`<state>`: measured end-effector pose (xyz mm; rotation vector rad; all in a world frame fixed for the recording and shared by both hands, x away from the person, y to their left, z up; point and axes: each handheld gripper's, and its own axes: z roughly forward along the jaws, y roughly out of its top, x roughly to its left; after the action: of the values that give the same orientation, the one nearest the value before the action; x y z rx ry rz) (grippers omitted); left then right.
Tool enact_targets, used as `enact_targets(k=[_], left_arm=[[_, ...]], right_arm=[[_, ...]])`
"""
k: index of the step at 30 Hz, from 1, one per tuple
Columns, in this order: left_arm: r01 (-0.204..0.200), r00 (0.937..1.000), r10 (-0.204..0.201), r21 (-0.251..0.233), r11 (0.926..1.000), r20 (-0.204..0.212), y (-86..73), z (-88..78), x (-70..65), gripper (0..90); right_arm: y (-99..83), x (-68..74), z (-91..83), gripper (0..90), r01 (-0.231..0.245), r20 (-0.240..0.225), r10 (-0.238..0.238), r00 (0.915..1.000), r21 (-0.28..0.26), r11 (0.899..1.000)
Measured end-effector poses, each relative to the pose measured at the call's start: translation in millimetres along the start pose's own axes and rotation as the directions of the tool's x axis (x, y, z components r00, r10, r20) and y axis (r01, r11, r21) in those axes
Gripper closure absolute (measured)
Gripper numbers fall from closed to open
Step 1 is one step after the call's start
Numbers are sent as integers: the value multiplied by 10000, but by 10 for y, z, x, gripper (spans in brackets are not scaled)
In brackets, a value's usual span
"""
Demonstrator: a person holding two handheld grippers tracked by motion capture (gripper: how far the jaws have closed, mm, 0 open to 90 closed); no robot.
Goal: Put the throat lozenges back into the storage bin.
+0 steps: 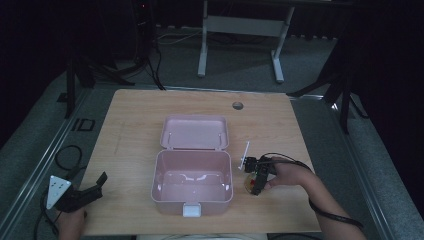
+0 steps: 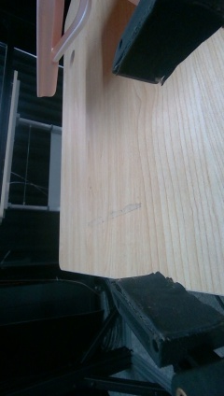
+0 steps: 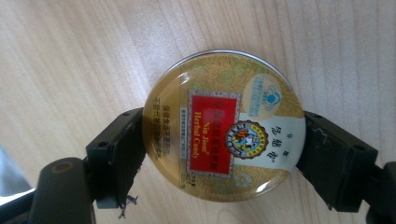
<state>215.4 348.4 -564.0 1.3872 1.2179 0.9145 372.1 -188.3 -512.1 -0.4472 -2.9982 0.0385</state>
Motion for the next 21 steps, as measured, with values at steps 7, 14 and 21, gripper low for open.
enact_targets(k=[7, 14, 21], left_arm=[[3, 10000, -3, -4, 10000, 14, 0, 1, -1, 20], [-4, 10000, 4, 3, 10000, 8, 0, 2, -2, 20], [-55, 10000, 55, 66, 10000, 19, 2, 6, -8, 20]], right_arm=[[-29, 40, -134, 204, 118, -78, -117, 9999, 150, 9998], [-76, 72, -372, 205, 55, -159, -52, 9999, 179, 9998], [-119, 120, -699, 205, -112, 43, 111, 9999, 226, 9997]])
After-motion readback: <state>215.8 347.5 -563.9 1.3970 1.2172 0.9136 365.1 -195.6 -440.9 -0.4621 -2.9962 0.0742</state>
